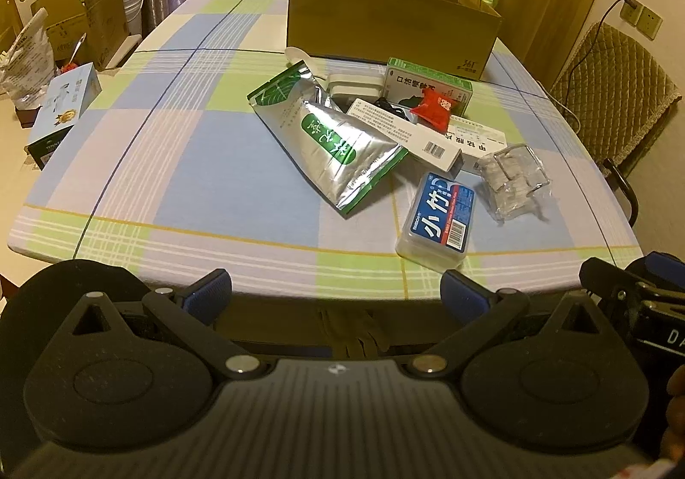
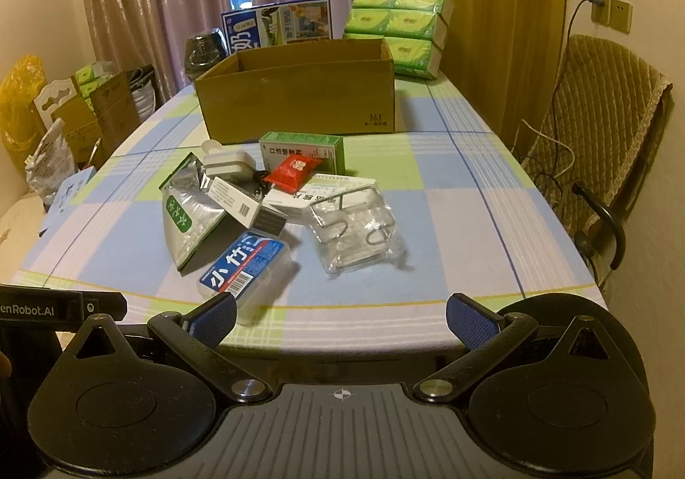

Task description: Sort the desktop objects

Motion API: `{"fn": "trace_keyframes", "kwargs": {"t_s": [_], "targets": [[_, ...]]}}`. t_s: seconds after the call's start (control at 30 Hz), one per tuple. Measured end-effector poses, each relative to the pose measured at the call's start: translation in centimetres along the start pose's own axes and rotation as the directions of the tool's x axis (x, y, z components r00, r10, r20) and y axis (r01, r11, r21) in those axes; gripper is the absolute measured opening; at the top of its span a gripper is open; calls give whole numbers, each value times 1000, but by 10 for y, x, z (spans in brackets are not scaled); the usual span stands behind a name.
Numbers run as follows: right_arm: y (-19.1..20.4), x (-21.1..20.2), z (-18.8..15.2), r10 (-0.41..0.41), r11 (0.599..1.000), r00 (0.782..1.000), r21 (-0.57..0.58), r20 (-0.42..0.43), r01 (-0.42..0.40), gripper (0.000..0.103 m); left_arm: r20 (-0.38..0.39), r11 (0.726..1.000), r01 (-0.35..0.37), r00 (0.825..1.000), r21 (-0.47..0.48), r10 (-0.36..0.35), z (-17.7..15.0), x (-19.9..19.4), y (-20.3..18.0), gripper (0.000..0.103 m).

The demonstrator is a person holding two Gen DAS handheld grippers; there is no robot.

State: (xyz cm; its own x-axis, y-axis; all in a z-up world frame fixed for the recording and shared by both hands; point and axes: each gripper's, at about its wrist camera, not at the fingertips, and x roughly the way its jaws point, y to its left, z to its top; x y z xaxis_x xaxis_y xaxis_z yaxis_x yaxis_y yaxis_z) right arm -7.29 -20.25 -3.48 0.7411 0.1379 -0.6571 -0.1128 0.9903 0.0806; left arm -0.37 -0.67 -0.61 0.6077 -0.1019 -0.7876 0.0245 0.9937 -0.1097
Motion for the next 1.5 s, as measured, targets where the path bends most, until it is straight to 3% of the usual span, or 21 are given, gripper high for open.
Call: {"fn": "trace_keyframes", "kwargs": {"t_s": [0.4,0.73,1.0,1.5], "targets": [[-1,2,-1,1,1000,1000,6,-4,-1,101,-1,1000,2,1000,9,-2,0,0,0,102],[-10,14,9,-19,1000,1000,-17,11,19,101,8,996,18,1000,88,-19,11,4,-11,102],[-19,34,21,-10,999,1000,-49,3,10,101,-8,980,97,995,176,-97,23,22,-28,102],[-32,82,35,2,998,998,-66,-57,-6,101,-68,944,172,985,280,-159,32,70,-55,83]]}}
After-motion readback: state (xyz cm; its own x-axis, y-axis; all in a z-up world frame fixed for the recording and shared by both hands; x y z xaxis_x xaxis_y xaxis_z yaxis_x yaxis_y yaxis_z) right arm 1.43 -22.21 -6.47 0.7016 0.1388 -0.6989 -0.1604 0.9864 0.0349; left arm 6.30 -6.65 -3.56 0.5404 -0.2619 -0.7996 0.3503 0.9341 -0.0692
